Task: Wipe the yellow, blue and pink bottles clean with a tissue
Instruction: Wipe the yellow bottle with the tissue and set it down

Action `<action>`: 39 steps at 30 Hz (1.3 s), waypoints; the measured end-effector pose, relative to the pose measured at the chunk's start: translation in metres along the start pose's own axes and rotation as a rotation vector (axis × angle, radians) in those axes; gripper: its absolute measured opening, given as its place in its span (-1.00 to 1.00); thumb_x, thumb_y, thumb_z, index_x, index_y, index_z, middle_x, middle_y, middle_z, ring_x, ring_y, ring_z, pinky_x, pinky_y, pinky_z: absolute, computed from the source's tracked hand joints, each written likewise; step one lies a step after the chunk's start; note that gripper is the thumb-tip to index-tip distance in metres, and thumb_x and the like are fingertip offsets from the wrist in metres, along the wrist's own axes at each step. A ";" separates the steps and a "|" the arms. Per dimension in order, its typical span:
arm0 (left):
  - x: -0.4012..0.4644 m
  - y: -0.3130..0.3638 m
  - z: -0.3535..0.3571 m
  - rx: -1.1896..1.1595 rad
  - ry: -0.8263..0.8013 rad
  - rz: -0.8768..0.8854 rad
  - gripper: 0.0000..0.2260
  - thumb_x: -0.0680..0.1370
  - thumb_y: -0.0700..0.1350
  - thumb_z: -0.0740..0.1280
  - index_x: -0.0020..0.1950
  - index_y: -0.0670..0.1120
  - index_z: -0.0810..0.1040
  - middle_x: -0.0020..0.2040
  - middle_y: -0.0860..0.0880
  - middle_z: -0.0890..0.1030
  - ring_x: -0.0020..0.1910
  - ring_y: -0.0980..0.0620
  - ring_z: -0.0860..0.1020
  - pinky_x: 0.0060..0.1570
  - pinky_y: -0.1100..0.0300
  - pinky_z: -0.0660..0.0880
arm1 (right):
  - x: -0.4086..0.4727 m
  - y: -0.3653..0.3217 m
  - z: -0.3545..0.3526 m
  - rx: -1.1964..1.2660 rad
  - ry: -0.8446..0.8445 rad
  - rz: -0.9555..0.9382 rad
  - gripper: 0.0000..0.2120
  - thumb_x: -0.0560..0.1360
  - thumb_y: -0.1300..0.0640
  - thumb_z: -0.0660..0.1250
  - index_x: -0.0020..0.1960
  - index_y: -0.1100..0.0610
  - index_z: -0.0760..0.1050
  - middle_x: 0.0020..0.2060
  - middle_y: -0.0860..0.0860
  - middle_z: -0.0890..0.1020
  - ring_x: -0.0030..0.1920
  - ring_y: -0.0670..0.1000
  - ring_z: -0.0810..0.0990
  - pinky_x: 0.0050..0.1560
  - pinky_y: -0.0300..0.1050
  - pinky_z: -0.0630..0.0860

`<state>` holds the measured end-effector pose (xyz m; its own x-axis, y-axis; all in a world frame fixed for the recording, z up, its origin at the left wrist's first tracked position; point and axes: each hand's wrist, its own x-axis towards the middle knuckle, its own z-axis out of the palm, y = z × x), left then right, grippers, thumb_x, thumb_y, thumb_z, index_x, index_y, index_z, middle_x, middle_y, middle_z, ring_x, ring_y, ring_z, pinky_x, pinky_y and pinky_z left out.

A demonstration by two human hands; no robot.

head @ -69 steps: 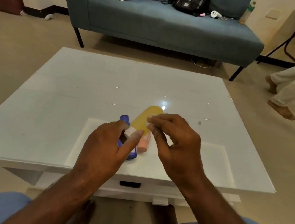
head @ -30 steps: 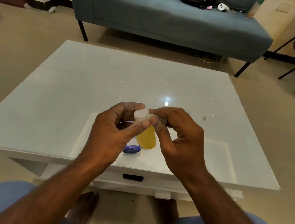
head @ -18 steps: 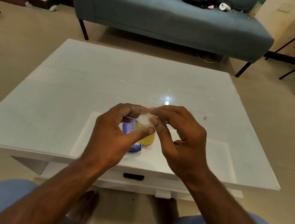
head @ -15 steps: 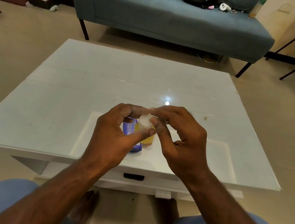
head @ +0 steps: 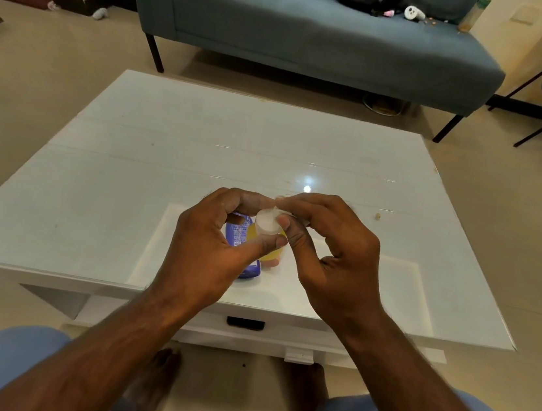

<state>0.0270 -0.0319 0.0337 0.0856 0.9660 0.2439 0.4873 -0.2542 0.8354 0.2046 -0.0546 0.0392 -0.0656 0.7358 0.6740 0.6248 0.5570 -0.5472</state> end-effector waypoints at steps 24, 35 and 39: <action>-0.002 0.005 -0.003 -0.061 -0.010 0.062 -0.56 0.32 0.35 0.37 0.13 0.23 0.51 0.06 0.30 0.56 0.00 0.24 0.58 -0.04 0.58 0.44 | 0.002 0.001 -0.004 0.016 0.021 0.007 -0.80 0.57 0.26 0.45 0.18 0.24 0.68 0.08 0.07 0.72 0.12 0.00 0.67 0.13 -0.08 0.63; 0.000 0.015 -0.007 -0.345 -0.004 -0.073 -0.65 0.30 0.26 0.33 0.06 0.28 0.47 -0.11 0.46 0.60 -0.06 0.40 0.59 -0.14 0.52 0.49 | 0.003 -0.003 -0.001 0.107 -0.033 -0.005 -0.78 0.57 0.24 0.44 0.21 0.22 0.65 0.10 0.03 0.70 0.13 -0.06 0.65 0.12 -0.15 0.63; 0.003 0.012 -0.010 -0.426 0.081 -0.097 -0.69 0.40 0.13 0.36 0.14 0.22 0.51 0.08 0.25 0.63 0.02 0.31 0.62 -0.08 0.44 0.54 | 0.000 0.000 -0.003 0.028 -0.019 0.064 -0.82 0.55 0.24 0.47 0.14 0.21 0.66 0.03 0.02 0.70 0.05 -0.06 0.65 0.04 -0.12 0.64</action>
<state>0.0245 -0.0322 0.0498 -0.0197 0.9838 0.1782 0.0862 -0.1759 0.9806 0.2073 -0.0555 0.0406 -0.0407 0.7774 0.6277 0.6065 0.5185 -0.6027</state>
